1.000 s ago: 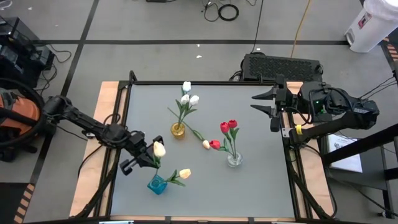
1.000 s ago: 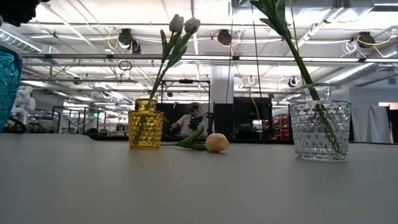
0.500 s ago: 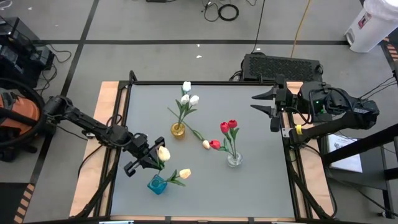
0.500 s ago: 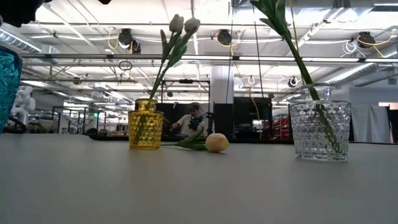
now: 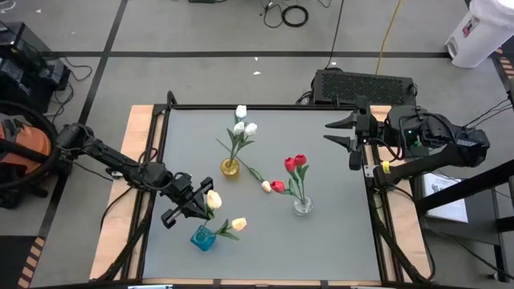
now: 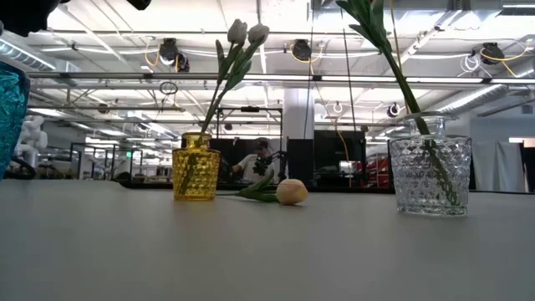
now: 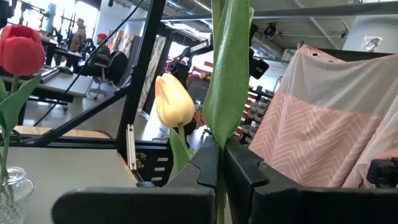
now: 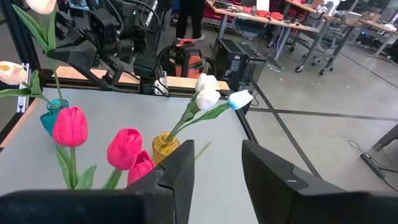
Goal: Sort flowers into vase by color
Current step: Put the bottom yellow tulip into the blue vase
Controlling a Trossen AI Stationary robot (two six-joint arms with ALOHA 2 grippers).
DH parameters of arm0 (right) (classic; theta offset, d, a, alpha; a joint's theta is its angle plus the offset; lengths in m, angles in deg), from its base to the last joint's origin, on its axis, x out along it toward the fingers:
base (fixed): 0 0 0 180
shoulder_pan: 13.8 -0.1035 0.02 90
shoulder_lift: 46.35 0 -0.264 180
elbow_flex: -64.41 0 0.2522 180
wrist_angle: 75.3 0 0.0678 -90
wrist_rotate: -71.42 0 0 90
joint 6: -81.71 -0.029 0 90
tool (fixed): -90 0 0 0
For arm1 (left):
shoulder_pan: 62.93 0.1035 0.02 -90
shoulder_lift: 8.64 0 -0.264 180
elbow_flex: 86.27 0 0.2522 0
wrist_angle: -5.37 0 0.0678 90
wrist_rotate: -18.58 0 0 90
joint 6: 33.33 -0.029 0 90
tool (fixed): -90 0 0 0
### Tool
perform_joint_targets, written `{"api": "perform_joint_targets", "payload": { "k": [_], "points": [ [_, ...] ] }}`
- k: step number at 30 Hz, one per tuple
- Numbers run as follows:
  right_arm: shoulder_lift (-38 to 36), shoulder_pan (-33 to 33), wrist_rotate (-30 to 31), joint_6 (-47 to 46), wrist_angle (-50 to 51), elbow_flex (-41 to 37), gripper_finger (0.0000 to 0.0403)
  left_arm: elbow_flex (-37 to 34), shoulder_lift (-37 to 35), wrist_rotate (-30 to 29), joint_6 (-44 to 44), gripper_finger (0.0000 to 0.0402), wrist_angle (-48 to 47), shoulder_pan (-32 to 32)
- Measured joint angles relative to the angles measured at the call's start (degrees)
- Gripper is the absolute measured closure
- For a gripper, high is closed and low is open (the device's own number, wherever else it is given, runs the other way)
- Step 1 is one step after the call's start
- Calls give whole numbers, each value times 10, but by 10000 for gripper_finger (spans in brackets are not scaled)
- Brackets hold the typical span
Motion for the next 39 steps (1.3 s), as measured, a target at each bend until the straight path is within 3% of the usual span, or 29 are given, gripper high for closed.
{"api": "perform_joint_targets", "payload": {
  "k": [28, 39],
  "points": [
    [0, 0, 0, 0, 0, 0, 277, 0, 0, 0, 1, 385, 0, 0],
    [0, 0, 0, 0, 0, 0, 277, 0, 0, 8, 1, 289, 0, 0]
  ]
}}
